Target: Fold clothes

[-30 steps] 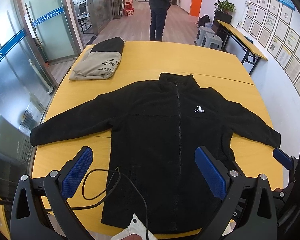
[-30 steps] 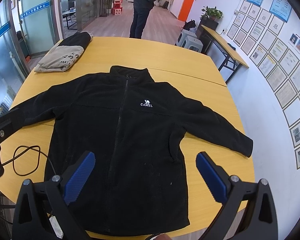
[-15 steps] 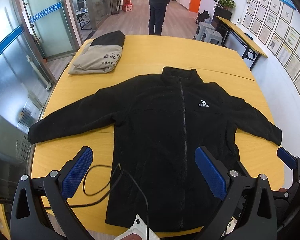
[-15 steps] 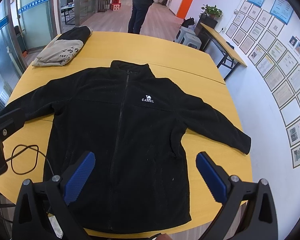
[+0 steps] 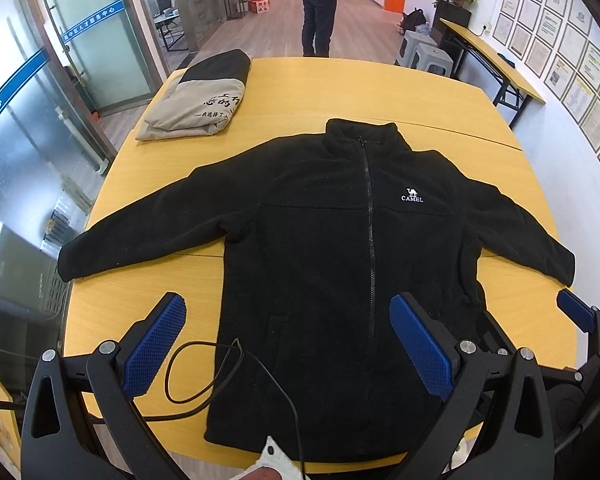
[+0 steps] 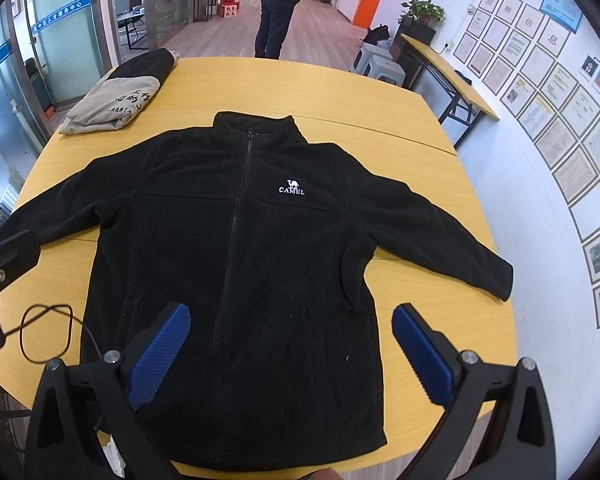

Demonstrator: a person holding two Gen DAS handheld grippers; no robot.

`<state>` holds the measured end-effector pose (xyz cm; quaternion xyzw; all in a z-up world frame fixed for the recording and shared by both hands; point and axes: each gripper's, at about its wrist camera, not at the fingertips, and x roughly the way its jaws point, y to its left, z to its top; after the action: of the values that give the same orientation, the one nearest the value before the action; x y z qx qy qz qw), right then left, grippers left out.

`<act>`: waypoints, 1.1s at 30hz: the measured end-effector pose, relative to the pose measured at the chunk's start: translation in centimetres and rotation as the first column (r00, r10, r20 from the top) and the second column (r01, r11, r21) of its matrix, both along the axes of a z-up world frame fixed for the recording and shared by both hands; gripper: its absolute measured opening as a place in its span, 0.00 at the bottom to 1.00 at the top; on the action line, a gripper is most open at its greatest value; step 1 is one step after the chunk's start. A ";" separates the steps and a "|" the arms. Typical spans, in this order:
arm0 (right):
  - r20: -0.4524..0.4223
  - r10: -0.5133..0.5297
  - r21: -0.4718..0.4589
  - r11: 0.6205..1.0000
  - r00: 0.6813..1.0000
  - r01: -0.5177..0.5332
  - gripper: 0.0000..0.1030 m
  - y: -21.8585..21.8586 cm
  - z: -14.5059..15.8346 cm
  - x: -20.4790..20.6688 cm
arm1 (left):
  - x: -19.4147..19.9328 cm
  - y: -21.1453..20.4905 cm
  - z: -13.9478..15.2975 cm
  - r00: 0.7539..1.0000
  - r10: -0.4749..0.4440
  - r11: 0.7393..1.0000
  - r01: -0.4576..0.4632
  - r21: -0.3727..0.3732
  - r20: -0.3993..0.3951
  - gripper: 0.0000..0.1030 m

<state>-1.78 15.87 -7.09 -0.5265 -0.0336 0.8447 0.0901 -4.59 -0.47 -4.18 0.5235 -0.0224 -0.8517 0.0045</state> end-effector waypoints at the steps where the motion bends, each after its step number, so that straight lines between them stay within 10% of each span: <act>1: -0.001 0.004 -0.009 1.000 1.000 -0.004 1.00 0.5 -0.1 -0.3 | -0.1 0.3 0.0 1.000 0.007 1.000 -0.007 -0.002 0.001 1.00; 18: 0.025 -0.045 -0.110 0.993 0.999 0.048 1.00 15.2 -5.5 -3.6 | -4.9 14.4 -5.4 0.994 -0.037 0.991 0.050 -0.127 0.099 1.00; 33: 0.022 -0.154 -0.093 0.983 0.988 0.156 1.00 26.2 -6.6 -4.4 | -9.0 22.1 -6.6 0.989 -0.113 0.992 0.118 -0.048 0.100 1.00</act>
<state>-6.13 42.10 -13.68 -0.5374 0.0467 0.8319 0.1304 -13.57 21.65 -10.80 0.5617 -0.0758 -0.8232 -0.0317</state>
